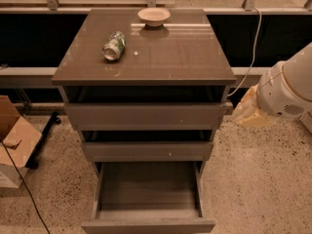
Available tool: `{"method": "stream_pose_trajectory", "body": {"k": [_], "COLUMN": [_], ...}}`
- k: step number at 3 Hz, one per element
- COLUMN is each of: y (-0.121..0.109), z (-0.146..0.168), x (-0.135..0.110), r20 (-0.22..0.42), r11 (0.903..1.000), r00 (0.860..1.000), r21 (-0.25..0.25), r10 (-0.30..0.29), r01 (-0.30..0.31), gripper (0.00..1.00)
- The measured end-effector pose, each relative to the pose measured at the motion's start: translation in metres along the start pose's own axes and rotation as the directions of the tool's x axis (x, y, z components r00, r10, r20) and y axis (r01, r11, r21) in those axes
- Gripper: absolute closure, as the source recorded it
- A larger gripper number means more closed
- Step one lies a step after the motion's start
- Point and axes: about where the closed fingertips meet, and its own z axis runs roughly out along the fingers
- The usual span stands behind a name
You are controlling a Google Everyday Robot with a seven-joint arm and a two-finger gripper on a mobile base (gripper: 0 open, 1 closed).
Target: Close bottom drawer
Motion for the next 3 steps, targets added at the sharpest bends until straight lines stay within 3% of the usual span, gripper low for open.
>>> {"method": "stream_pose_trajectory", "body": {"k": [1, 3], "y": [0.000, 0.017], "z": [0.000, 0.069], "x": [0.000, 0.019], "r20": [0.000, 0.019], "r11": [1.0000, 0.9942], "r00": [1.000, 0.996], "r21": [0.000, -0.062], "r10": [0.000, 0.089], "r01": [0.000, -0.088], "gripper": [1.00, 1.00]}}
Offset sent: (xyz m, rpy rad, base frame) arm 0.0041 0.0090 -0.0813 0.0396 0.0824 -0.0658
